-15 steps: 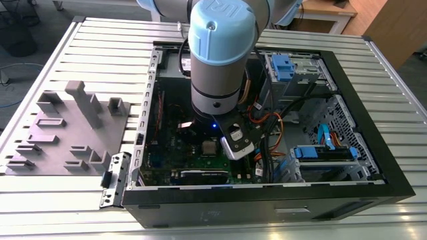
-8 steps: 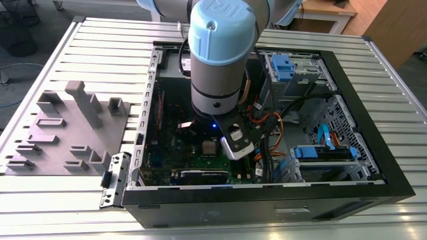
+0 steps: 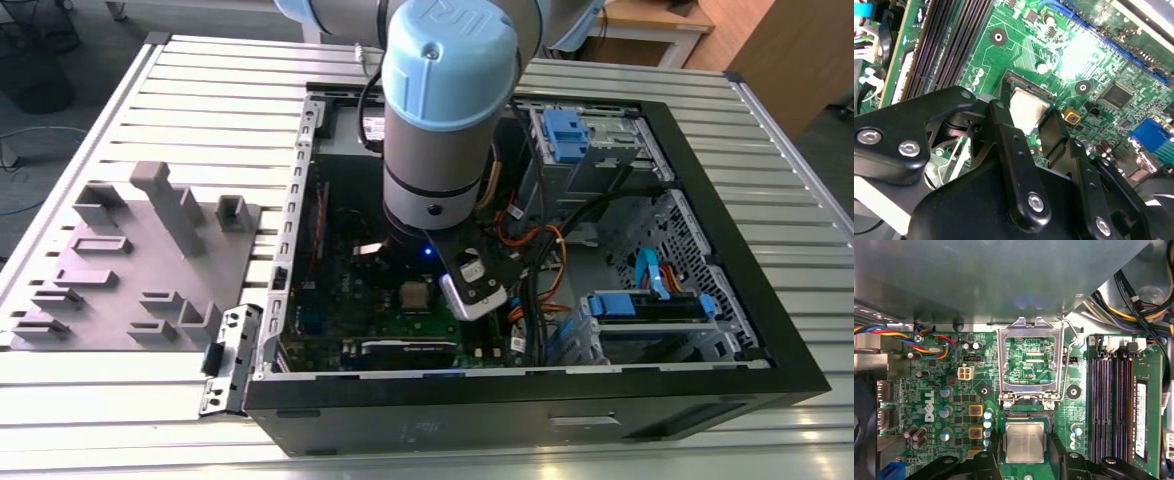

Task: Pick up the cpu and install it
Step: 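Place the cpu into insertion slot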

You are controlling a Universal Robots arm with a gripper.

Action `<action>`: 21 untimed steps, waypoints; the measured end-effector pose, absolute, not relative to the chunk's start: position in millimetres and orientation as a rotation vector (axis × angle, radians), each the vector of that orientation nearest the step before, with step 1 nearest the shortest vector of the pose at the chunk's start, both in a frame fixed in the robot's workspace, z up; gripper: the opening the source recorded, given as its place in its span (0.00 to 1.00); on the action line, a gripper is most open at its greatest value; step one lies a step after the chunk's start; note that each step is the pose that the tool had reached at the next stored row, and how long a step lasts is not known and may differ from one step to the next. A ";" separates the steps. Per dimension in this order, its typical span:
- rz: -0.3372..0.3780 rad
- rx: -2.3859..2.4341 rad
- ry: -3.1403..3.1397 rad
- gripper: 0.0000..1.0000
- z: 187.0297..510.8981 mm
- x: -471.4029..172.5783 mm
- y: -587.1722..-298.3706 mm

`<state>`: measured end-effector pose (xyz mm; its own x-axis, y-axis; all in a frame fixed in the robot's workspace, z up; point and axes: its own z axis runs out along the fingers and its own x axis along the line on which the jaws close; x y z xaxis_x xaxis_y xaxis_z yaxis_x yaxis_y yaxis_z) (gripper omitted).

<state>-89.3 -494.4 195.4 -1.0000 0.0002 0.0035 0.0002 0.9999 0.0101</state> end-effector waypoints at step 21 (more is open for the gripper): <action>-0.016 -0.054 -3.137 0.47 193.3 -85.8 -494.9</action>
